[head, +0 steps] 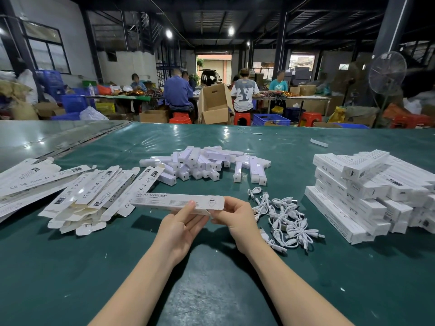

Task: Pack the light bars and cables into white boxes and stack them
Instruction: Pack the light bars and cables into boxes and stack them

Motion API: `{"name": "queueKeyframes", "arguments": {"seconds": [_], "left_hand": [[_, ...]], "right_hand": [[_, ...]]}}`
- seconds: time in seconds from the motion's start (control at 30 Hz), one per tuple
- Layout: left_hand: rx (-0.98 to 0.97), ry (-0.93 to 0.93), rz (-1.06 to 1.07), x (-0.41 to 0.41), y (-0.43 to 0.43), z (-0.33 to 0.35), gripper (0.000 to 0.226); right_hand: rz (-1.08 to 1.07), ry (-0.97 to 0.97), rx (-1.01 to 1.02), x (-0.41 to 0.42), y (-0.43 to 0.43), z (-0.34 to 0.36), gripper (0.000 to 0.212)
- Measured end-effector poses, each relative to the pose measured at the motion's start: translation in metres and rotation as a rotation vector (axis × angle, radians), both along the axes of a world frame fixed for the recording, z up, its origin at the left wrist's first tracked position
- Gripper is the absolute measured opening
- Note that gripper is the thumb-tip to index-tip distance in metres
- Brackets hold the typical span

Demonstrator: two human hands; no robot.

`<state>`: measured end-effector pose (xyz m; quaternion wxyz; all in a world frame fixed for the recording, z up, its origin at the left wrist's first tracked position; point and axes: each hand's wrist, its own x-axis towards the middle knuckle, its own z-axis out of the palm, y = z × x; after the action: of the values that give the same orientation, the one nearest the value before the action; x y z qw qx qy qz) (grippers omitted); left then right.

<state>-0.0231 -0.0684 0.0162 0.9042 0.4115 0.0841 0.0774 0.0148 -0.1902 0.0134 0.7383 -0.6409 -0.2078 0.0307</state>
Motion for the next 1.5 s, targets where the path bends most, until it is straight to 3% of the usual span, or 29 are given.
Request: {"name": "queueKeyframes", "arguments": {"seconds": [0.4, 0.63, 1.0, 1.1, 1.23, 1.4, 1.5], "left_hand": [[0.046, -0.012, -0.072, -0.001, -0.003, 0.004, 0.019], [0.175, -0.029, -0.161, -0.003, -0.003, 0.002, 0.022], [0.139, 0.024, -0.156, -0.003, -0.003, 0.004, 0.012], [0.109, 0.022, -0.115, -0.001, -0.002, 0.004, 0.015], [0.069, 0.030, -0.068, -0.001, 0.000, 0.003, 0.021], [0.074, 0.034, -0.078, -0.001, 0.001, 0.001, 0.026], [0.014, 0.002, -0.096, 0.000, 0.003, 0.002, 0.016]], "right_hand": [[-0.037, 0.110, 0.135, 0.002, 0.005, -0.003, 0.030], [0.005, 0.120, 0.086, 0.003, 0.003, -0.002, 0.032], [-0.016, 0.167, -0.005, 0.002, 0.004, 0.000, 0.030], [0.001, 0.267, 0.098, 0.001, 0.003, 0.004, 0.026], [0.096, 0.495, 0.425, 0.005, -0.006, 0.009, 0.020], [0.084, 0.390, 0.309, 0.004, -0.001, 0.003, 0.012], [0.050, 0.370, 0.321, 0.004, -0.002, 0.003, 0.017]]}}
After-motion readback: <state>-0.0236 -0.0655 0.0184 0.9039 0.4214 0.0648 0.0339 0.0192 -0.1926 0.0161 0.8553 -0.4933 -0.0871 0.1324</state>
